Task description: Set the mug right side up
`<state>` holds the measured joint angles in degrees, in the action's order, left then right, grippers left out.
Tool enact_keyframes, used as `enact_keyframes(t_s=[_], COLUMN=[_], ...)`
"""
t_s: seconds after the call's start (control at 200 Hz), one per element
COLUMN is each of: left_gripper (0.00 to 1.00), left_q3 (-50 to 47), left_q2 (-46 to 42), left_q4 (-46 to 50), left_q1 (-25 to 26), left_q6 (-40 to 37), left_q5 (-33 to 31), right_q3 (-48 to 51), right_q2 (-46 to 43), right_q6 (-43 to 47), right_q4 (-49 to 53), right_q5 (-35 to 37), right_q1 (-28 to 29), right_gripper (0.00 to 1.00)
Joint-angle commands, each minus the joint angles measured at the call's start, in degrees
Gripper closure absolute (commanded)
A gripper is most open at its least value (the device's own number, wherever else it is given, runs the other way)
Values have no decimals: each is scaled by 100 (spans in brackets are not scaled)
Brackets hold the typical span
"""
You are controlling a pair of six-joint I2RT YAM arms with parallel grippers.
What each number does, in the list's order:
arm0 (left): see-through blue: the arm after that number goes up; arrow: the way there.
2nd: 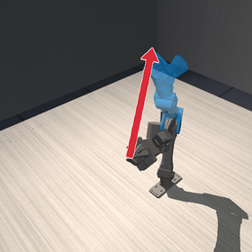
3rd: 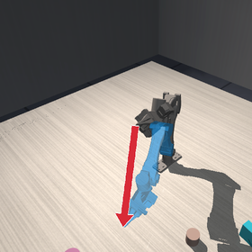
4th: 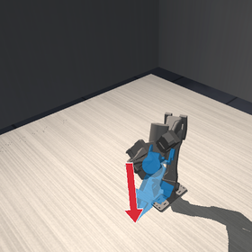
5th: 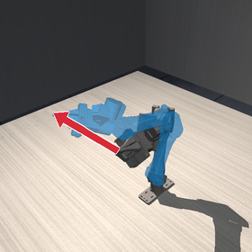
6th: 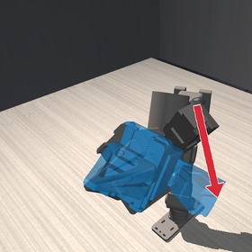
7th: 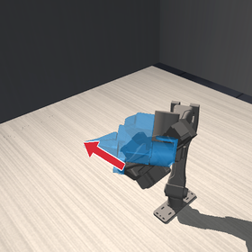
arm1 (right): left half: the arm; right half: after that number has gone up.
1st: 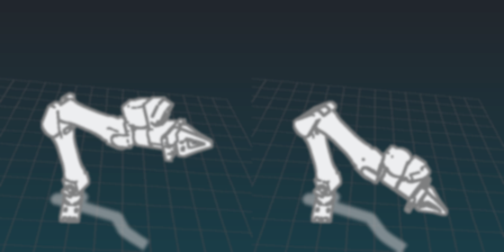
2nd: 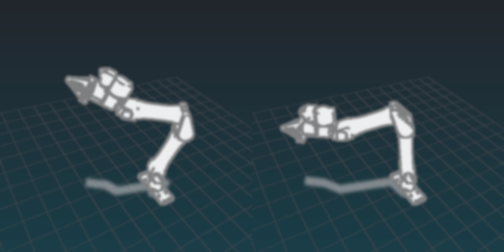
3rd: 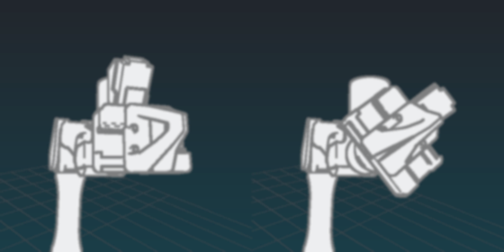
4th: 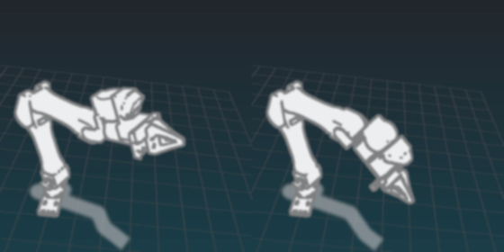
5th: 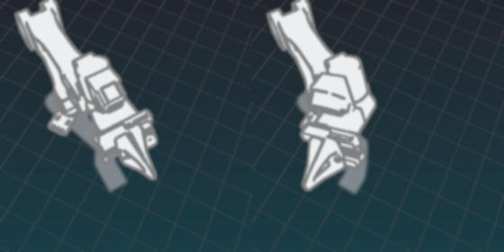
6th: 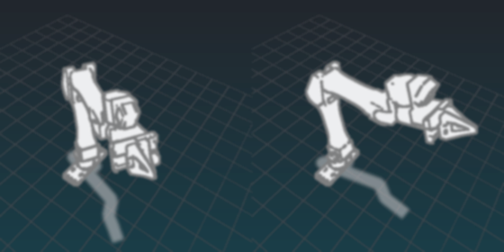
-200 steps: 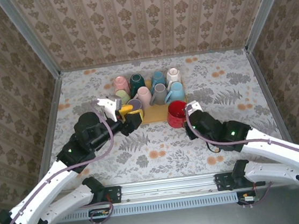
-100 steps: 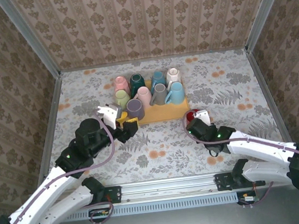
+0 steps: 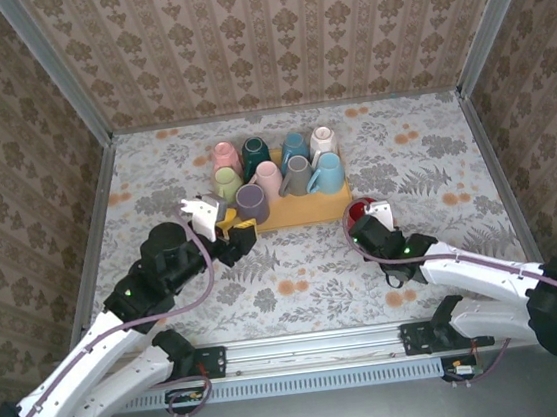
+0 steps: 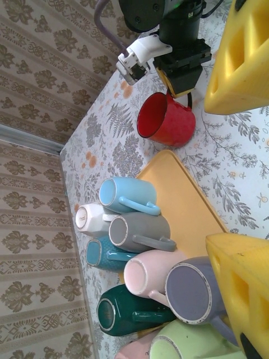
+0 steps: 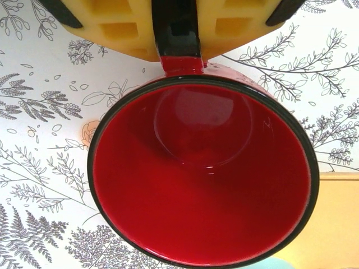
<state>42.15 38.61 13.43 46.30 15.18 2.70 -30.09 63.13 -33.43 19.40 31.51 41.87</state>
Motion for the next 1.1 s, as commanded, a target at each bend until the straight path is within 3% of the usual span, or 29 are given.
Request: enact_keyframes(t_s=[0.0,0.335,0.495,0.79,1.095], left_gripper=[41,41,41,41,35], left_q3=[-99,44,154,378,847], left_q2=[-11,95,287,1023,2641], left_q4=[-126,101,251,266,614], left_q1=[-30,-48,-73,-511,-1253], left_q6=[-17,-17,180,651,765], left_q5=[-24,-2,-215,-406,99], right_q3=[-1,262,-5,-1102,-1096], right_q2=[-30,-1386,-2131,-1480,-1449], right_q6=[-136,82,292,740,962], right_q4=[-86,-43,447,791,495], right_q5=[-51,-476,-709,-2687,-3289], right_q1=[-30,-34,-37,-47,-60], right_gripper=[75,54,46,45,40])
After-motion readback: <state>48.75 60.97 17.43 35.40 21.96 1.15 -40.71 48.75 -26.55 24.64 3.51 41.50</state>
